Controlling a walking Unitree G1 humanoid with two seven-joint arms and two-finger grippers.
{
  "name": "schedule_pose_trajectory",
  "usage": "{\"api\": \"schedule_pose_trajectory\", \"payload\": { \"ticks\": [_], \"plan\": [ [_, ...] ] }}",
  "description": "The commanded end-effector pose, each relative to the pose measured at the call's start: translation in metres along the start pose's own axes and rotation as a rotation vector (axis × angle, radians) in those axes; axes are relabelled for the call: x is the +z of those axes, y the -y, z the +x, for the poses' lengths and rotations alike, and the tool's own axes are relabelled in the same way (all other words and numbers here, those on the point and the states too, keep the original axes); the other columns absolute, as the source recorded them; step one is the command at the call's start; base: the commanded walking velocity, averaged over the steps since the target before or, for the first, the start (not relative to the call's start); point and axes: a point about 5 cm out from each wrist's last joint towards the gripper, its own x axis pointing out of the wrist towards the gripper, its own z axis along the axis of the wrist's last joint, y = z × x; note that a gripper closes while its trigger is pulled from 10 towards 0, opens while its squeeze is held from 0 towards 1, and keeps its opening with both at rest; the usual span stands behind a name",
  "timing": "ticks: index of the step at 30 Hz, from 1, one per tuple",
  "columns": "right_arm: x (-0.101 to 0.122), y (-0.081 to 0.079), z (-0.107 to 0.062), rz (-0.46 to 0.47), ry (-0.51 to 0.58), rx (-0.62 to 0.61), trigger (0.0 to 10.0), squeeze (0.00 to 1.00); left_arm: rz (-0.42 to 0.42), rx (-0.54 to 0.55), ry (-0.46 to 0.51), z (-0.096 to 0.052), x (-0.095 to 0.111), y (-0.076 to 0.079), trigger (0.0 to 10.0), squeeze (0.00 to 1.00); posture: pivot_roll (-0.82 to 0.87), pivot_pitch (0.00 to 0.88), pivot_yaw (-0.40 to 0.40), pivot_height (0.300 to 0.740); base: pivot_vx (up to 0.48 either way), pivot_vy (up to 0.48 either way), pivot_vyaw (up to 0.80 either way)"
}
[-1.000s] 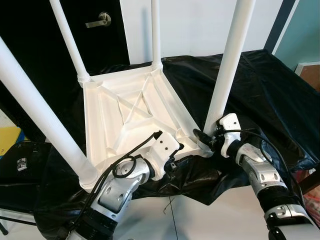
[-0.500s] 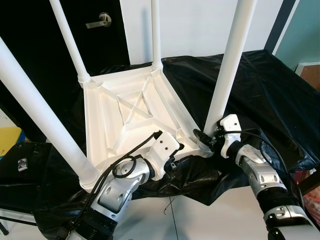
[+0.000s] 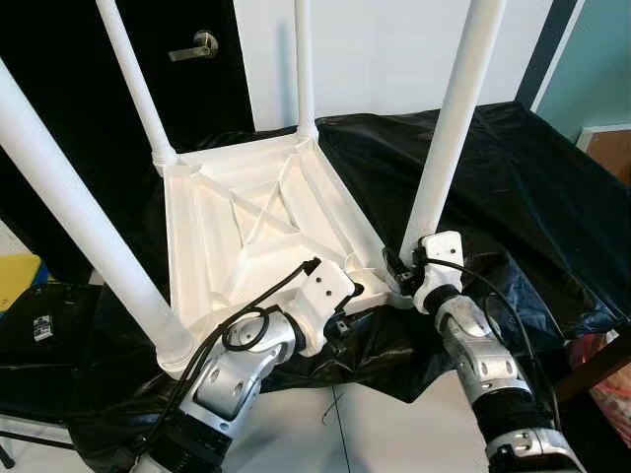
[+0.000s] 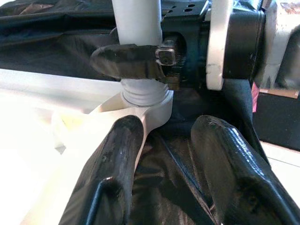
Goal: Building children table
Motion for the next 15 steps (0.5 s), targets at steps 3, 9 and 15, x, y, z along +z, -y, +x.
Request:
{"api": "schedule_pose_trajectory", "payload": {
  "ticks": [3, 9, 15],
  "plan": [
    [-0.025, -0.014, -0.010, 0.064, -0.124, -0.101, 10.0, 0.00, 0.001, -0.024, -0.006, 0.000, -0.002, 0.001, 10.0, 0.00, 0.00, 0.000, 0.014, 0.740, 0.000, 0.000, 0.00],
    [-0.018, -0.025, -0.010, 0.075, -0.101, -0.042, 10.0, 0.00, -0.001, -0.020, -0.007, -0.001, -0.002, 0.001, 10.0, 0.00, 0.01, 0.000, 0.009, 0.740, 0.000, 0.000, 0.00],
    [-0.015, -0.029, -0.012, 0.068, -0.095, -0.040, 10.0, 0.00, 0.004, -0.014, -0.007, -0.001, -0.002, 0.000, 10.0, 0.00, 0.01, 0.000, 0.009, 0.740, 0.000, 0.000, 0.00]
  ]
}}
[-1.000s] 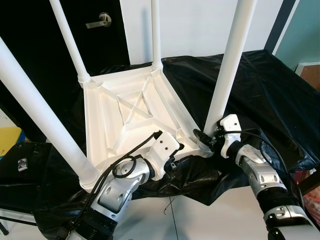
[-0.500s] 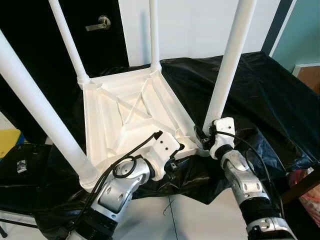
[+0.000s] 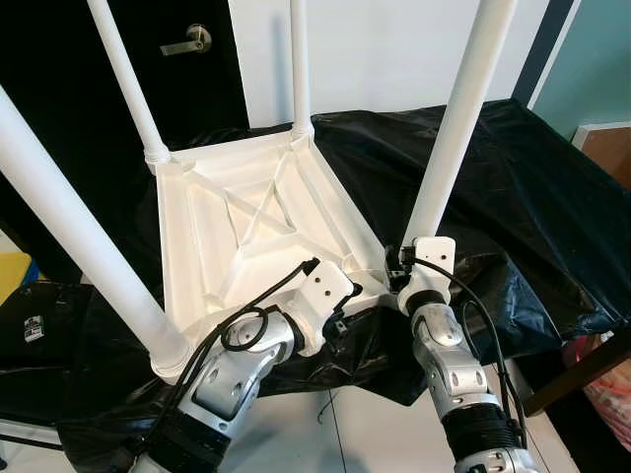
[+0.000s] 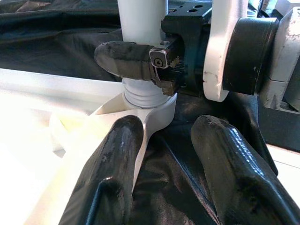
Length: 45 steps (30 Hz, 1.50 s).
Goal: Building children table
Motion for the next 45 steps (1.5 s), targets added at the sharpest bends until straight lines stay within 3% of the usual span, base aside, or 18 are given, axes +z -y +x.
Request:
{"api": "schedule_pose_trajectory", "payload": {
  "ticks": [1, 4, 5, 6, 13, 15, 23, 24, 25, 26, 31, 40, 41, 42, 44, 45],
  "plan": [
    [-0.018, -0.013, -0.006, 0.028, -0.097, 0.039, 10.0, 0.00, 0.003, -0.015, -0.005, -0.001, -0.002, 0.001, 10.0, 0.00, 0.01, 0.000, 0.009, 0.740, 0.000, 0.000, 0.00],
    [-0.016, -0.013, -0.006, 0.027, -0.083, 0.047, 10.0, 0.00, 0.005, -0.013, -0.005, -0.001, -0.002, 0.000, 10.0, 0.00, 0.01, 0.000, 0.009, 0.740, 0.000, 0.000, 0.00],
    [-0.013, -0.012, -0.006, 0.025, -0.070, 0.056, 10.0, 0.05, 0.006, -0.012, -0.005, -0.001, -0.002, 0.000, 10.0, 0.00, 0.01, 0.000, 0.008, 0.740, 0.000, 0.000, 0.00],
    [-0.012, -0.011, -0.006, 0.023, -0.059, 0.065, 10.0, 1.00, 0.006, -0.010, -0.005, -0.002, -0.002, 0.000, 10.0, 0.00, 0.00, 0.000, 0.008, 0.740, 0.000, 0.000, 0.00],
    [-0.006, -0.004, -0.008, 0.024, -0.026, 0.109, 10.0, 1.00, 0.010, -0.007, -0.005, -0.002, -0.001, -0.002, 10.0, 0.00, 0.00, 0.000, 0.011, 0.740, 0.000, 0.000, 0.00],
    [-0.004, 0.008, -0.011, 0.015, -0.003, 0.172, 10.0, 1.00, 0.013, -0.006, -0.002, -0.001, 0.000, -0.003, 10.0, 0.00, 0.00, 0.000, 0.013, 0.740, 0.000, 0.000, 0.00],
    [0.001, 0.026, -0.013, -0.011, 0.024, 0.288, 10.0, 1.00, 0.017, -0.002, 0.000, -0.001, 0.001, -0.007, 10.0, 0.00, -0.02, 0.000, 0.032, 0.740, 0.000, 0.000, 0.00],
    [0.004, 0.035, -0.011, -0.034, 0.026, 0.356, 10.0, 0.32, 0.019, -0.001, 0.001, -0.001, 0.001, -0.008, 10.0, 0.00, -0.02, 0.000, 0.038, 0.740, 0.000, 0.000, 0.00],
    [0.004, 0.035, -0.011, -0.034, 0.026, 0.356, 10.0, 0.32, 0.019, -0.001, 0.001, -0.001, 0.001, -0.008, 10.0, 0.00, -0.02, 0.000, 0.038, 0.740, 0.000, 0.000, 0.00],
    [0.006, 0.039, -0.009, -0.056, 0.027, 0.398, 10.0, 0.00, 0.020, -0.002, 0.002, -0.001, 0.002, -0.009, 10.0, 0.00, -0.02, 0.000, 0.044, 0.740, 0.000, 0.000, 0.00],
    [0.016, 0.050, 0.000, -0.126, 0.021, 0.563, 10.0, 0.00, 0.028, -0.015, 0.002, 0.000, 0.003, -0.009, 10.0, 0.00, -0.03, 0.000, 0.054, 0.740, 0.000, 0.000, 0.00],
    [0.020, 0.046, 0.012, -0.193, -0.006, 0.690, 10.0, 0.00, 0.032, -0.030, -0.001, -0.001, 0.003, -0.008, 10.0, 0.00, -0.02, 0.000, 0.055, 0.740, 0.000, 0.000, 0.00],
    [0.017, 0.045, 0.013, -0.203, -0.021, 0.704, 8.9, 0.00, 0.033, -0.031, -0.002, -0.001, 0.003, -0.008, 10.0, 0.00, -0.02, 0.000, 0.055, 0.740, 0.000, 0.000, 0.00],
    [0.014, 0.044, 0.014, -0.212, -0.030, 0.714, 5.9, 0.00, 0.033, -0.032, -0.003, -0.001, 0.003, -0.007, 10.0, 0.00, -0.02, 0.000, 0.055, 0.740, 0.000, 0.000, 0.00],
    [0.014, 0.044, 0.014, -0.212, -0.030, 0.714, 5.9, 0.00, 0.033, -0.032, -0.003, -0.001, 0.003, -0.007, 10.0, 0.00, -0.02, 0.000, 0.055, 0.740, 0.000, 0.000, 0.00],
    [0.011, 0.043, 0.014, -0.213, -0.042, 0.728, 0.0, 0.00, 0.033, -0.033, -0.003, 0.000, 0.003, -0.007, 10.0, 0.00, -0.02, 0.000, 0.047, 0.740, 0.000, 0.000, 0.00]
  ]
}}
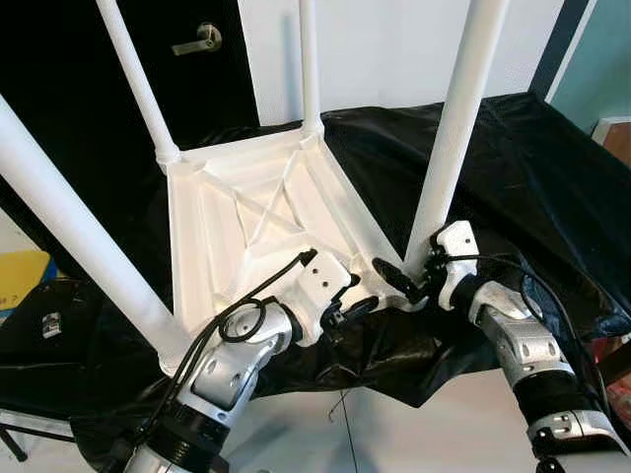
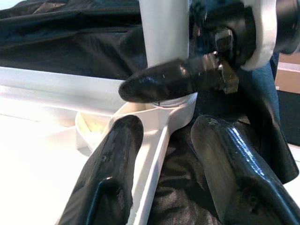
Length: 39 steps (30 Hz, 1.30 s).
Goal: Building children table
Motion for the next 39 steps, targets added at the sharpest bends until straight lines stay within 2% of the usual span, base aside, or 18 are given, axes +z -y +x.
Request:
{"api": "schedule_pose_trajectory", "payload": {
  "ticks": [1, 12, 13, 21, 26, 29, 30, 32, 39],
  "plan": [
    [-0.003, -0.005, 0.007, -0.021, -0.023, 0.059, 0.0, 0.00, 0.004, -0.050, -0.010, 0.000, -0.002, 0.003, 10.0, 0.00, -0.02, 0.000, 0.047, 0.740, 0.000, 0.000, 0.00],
    [-0.011, -0.005, 0.006, -0.002, -0.033, 0.064, 0.0, 0.00, 0.010, -0.042, -0.009, 0.000, -0.002, 0.000, 10.0, 0.00, -0.01, 0.000, 0.046, 0.740, 0.000, 0.000, 0.00],
    [-0.012, -0.004, 0.006, 0.003, -0.037, 0.054, 10.0, 0.00, 0.012, -0.042, -0.011, 0.000, -0.003, 0.000, 10.0, 0.00, -0.01, 0.000, 0.046, 0.740, 0.000, 0.000, 0.00],
    [-0.015, -0.006, 0.006, 0.030, -0.029, -0.012, 10.0, 0.00, 0.011, -0.042, -0.012, -0.001, -0.004, 0.001, 10.0, 0.00, -0.01, 0.000, 0.036, 0.740, 0.000, 0.000, 0.00],
    [-0.021, -0.009, 0.008, 0.020, -0.052, -0.133, 10.0, 0.00, 0.006, -0.041, -0.014, -0.001, -0.005, 0.003, 10.0, 0.00, -0.01, 0.000, 0.031, 0.740, 0.000, 0.000, 0.00],
    [-0.030, -0.016, 0.009, 0.084, -0.074, -0.289, 10.0, 0.00, 0.000, -0.038, -0.020, -0.003, -0.008, 0.005, 10.0, 0.00, 0.00, 0.000, 0.026, 0.740, 0.000, 0.000, 0.00],
    [-0.030, -0.016, 0.009, 0.084, -0.074, -0.289, 10.0, 0.00, 0.000, -0.038, -0.020, -0.003, -0.008, 0.005, 10.0, 0.00, 0.00, 0.000, 0.026, 0.740, 0.000, 0.000, 0.00],
    [-0.034, -0.023, 0.010, 0.126, -0.082, -0.368, 10.0, 0.00, -0.005, -0.036, -0.024, -0.004, -0.009, 0.006, 10.0, 0.00, 0.00, 0.000, 0.023, 0.740, 0.000, 0.000, 0.00],
    [-0.037, -0.035, 0.013, 0.181, -0.093, -0.480, 10.0, 0.00, -0.008, -0.035, -0.026, -0.005, -0.010, 0.008, 10.0, 0.00, 0.00, 0.000, 0.017, 0.740, 0.000, 0.000, 0.00]
  ]
}}
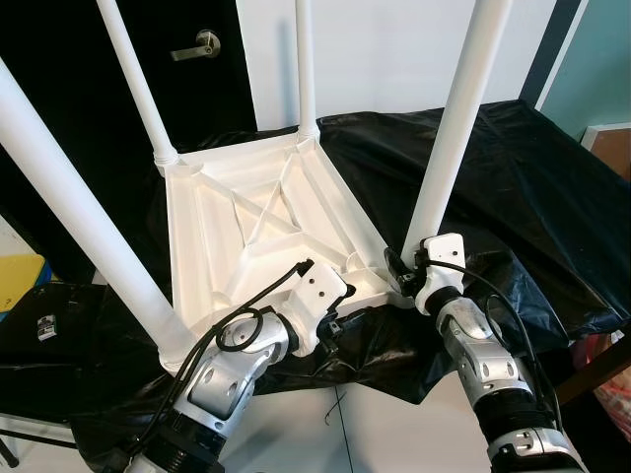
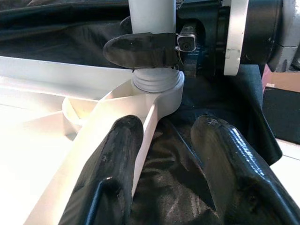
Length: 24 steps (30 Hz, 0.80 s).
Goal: Building children table
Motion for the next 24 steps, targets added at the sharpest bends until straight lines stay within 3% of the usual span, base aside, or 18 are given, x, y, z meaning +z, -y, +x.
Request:
{"api": "schedule_pose_trajectory", "payload": {
  "ticks": [1, 6, 8, 11, 18, 19, 20, 24],
  "plan": [
    [-0.025, -0.006, -0.007, 0.034, -0.120, -0.030, 10.0, 0.00, 0.013, -0.036, 0.006, 0.000, 0.002, 0.004, 10.0, 0.00, 0.00, 0.000, 0.017, 0.740, 0.000, 0.000, 0.00],
    [-0.026, -0.015, -0.008, 0.051, -0.119, -0.093, 10.0, 0.00, 0.011, -0.036, 0.005, -0.001, 0.001, 0.005, 10.0, 0.00, 0.01, 0.000, 0.012, 0.740, 0.000, 0.000, 0.00],
    [-0.023, -0.035, -0.007, 0.089, -0.092, -0.109, 10.0, 0.00, 0.011, -0.030, 0.002, -0.002, 0.000, 0.004, 10.0, 0.00, 0.02, 0.000, 0.007, 0.740, 0.000, 0.000, 0.00],
    [-0.019, -0.043, -0.007, 0.101, -0.074, -0.103, 10.0, 0.00, 0.010, -0.026, 0.001, -0.003, 0.000, 0.004, 10.0, 0.00, 0.02, 0.000, 0.004, 0.740, 0.000, 0.000, 0.00],
    [-0.015, -0.041, -0.007, 0.084, -0.079, -0.129, 10.0, 0.00, 0.013, -0.010, 0.001, -0.004, -0.001, 0.002, 10.0, 0.00, 0.02, 0.000, -0.011, 0.740, 0.000, 0.000, 0.00],
    [-0.014, -0.041, -0.007, 0.086, -0.070, -0.125, 10.0, 0.09, 0.013, -0.003, 0.002, -0.004, -0.001, 0.001, 10.0, 0.00, 0.02, 0.000, -0.011, 0.740, 0.000, 0.000, 0.00],
    [-0.012, -0.041, -0.007, 0.093, -0.057, -0.113, 10.0, 1.00, 0.012, 0.005, 0.003, -0.004, 0.000, 0.000, 10.0, 0.00, 0.02, 0.000, -0.011, 0.740, 0.000, 0.000, 0.00],
    [-0.006, -0.032, -0.009, 0.080, 0.002, -0.054, 10.0, 1.00, 0.013, 0.010, 0.006, -0.004, 0.001, -0.002, 10.0, 0.00, 0.02, 0.000, -0.008, 0.740, 0.000, 0.000, 0.00]
  ]
}}
